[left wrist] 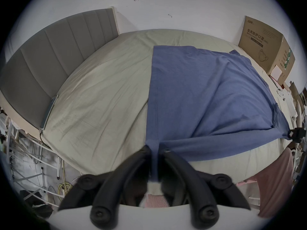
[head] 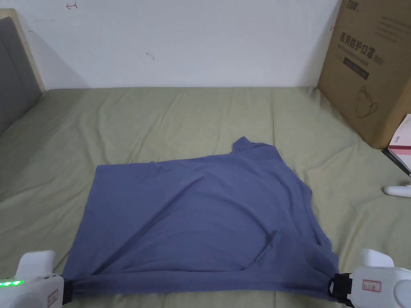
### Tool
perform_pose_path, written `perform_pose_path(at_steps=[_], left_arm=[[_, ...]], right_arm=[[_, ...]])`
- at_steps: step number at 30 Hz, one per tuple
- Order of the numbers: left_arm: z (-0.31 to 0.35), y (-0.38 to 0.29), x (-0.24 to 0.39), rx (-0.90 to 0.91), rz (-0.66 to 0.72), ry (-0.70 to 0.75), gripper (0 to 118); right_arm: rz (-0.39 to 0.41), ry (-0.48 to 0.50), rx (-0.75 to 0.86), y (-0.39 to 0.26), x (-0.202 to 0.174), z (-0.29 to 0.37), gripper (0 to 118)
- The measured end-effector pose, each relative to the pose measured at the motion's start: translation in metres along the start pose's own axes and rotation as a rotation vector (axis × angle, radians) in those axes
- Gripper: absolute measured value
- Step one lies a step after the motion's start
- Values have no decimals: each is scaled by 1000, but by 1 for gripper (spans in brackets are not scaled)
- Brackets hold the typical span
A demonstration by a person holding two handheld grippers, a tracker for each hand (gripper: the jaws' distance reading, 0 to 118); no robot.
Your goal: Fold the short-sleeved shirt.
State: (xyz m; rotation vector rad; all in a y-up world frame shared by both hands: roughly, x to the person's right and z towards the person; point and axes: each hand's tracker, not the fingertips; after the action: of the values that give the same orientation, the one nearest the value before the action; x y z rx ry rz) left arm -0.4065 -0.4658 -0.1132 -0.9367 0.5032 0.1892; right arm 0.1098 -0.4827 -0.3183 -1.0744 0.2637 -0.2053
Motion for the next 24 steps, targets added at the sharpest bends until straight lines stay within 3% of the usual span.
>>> perform_pose_path(at_steps=[1, 2, 3, 4, 6, 7, 9, 10, 12, 15, 19, 20, 23, 24], left_arm=[[1, 0, 2, -6, -3, 1, 42], [3, 0, 2, -9, -3, 7, 76], [5, -1, 0, -8, -4, -8, 91], [7, -2, 0, -9, -4, -23, 98], [15, -3, -1, -6, -3, -31, 92], [19, -4, -3, 2, -1, -45, 83], [30, -12, -5, 30, 31, -76, 18], [33, -15, -6, 35, 44, -95, 0], [38, -26, -7, 32, 66, -96, 0], [42, -35, -8, 20, 77, -125, 0], [38, -31, -10, 27, 94, -99, 0], [36, -27, -10, 22, 98, -95, 12], [30, -15, -12, 28, 108, -92, 79], [24, -13, -14, 33, 108, -90, 91]], right_arm=[[7, 2, -6, 1, -1, -1, 21], [56, -20, -5, 2, -3, 0, 50], [108, -53, 13, 3, -6, 1, 78], [150, -73, 16, 4, -7, 2, 88], [213, -61, 27, 4, -12, 11, 87], [227, -53, 20, 5, -14, 14, 80], [268, -21, 52, 3, -17, 23, 12], [277, -30, 65, 1, -20, 29, 0], [251, -69, 152, -9, -21, 41, 0], [163, 36, 143, -17, -17, 49, 0], [156, 11, 111, -18, -14, 36, 0], [147, 10, 101, -18, -13, 34, 0], [143, 6, 83, -18, -14, 28, 0], [154, -2, 71, -18, -15, 26, 0]])
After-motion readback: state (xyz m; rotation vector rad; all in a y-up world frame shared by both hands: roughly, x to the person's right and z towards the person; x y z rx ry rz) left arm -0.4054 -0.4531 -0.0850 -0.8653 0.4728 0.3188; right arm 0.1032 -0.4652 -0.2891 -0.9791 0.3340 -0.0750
